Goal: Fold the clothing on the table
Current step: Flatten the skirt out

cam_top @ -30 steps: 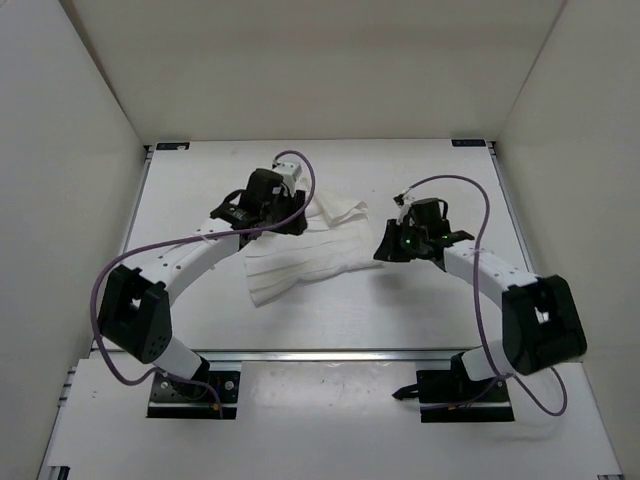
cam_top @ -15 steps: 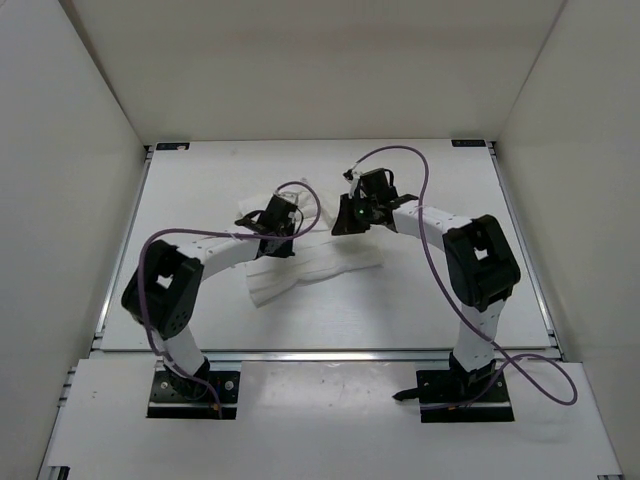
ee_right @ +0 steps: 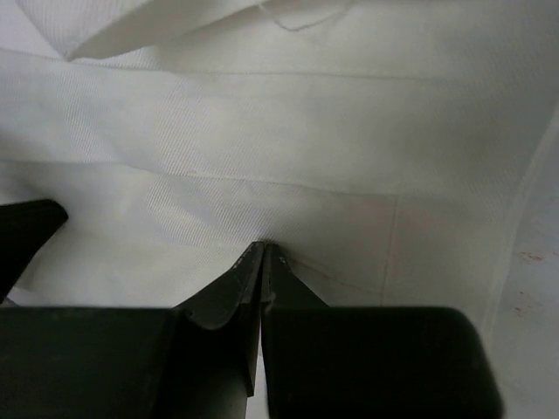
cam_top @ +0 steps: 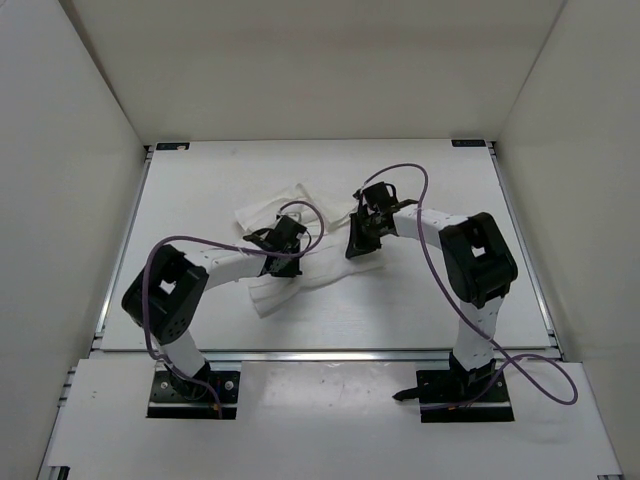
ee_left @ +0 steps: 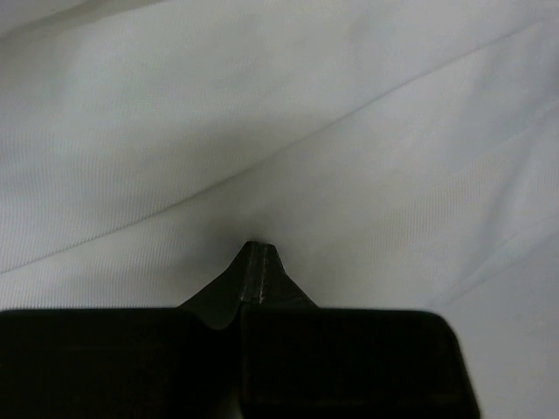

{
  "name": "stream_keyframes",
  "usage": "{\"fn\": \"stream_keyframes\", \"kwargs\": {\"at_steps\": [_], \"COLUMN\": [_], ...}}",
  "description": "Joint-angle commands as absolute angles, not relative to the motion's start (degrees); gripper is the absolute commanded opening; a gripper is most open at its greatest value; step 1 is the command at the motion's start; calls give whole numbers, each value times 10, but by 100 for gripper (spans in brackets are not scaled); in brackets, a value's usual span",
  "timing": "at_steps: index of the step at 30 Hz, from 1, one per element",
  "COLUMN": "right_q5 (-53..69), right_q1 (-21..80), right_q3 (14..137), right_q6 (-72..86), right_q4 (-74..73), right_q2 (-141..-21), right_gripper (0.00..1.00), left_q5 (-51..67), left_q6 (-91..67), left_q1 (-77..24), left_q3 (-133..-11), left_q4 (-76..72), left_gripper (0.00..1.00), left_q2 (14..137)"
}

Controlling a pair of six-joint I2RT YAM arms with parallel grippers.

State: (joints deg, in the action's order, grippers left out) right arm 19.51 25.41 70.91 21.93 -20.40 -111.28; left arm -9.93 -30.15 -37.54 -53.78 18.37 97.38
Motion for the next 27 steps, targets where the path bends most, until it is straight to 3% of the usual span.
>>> {"fn": "stream_keyframes", "kwargs": {"at_steps": [1,10,19,27], "right_q5": [182,176,170,219], "right_q1": [245,209,182,218], "right_q3": [707,861,933,785], "right_q6": [218,148,138,206], "right_q4": [-221,-292,-322,-233], "right_q2": [-1124,-1214,-1202,-1015], "right_gripper": [0,0,0,2], "left_q5": [-65,33,67,55], "left_q6": [-343,-378,-314,-221], "left_q1": [-413,-504,-401,-299], "left_q3": [-502,-492,-575,-660], "left_q4": [230,228,254,259], "left_gripper": [0,0,0,0], "left_q2": [945,883,881,929]}}
